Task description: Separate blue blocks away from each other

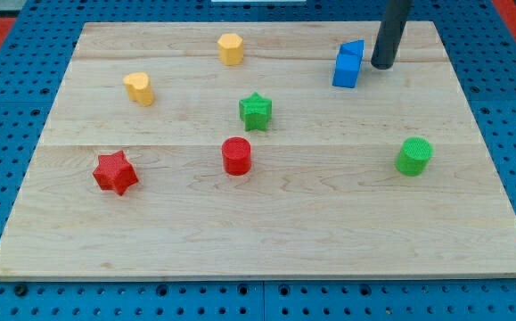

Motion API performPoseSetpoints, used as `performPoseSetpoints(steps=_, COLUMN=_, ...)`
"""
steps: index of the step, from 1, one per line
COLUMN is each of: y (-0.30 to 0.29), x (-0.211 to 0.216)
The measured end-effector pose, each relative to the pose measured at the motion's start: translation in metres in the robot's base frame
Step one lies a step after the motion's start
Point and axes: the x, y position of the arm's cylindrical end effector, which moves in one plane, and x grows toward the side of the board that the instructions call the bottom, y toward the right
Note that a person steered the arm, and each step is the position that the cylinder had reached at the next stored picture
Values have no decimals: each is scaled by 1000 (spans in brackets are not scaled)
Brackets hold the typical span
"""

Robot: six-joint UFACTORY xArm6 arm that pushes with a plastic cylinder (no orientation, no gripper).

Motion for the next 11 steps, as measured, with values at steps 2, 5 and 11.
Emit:
performPoseSetpoints(steps=2, y=5, x=20)
performPoseSetpoints(steps=5, y=-32, x=-37)
performPoseSetpoints(steps=11, y=-90, x=-19)
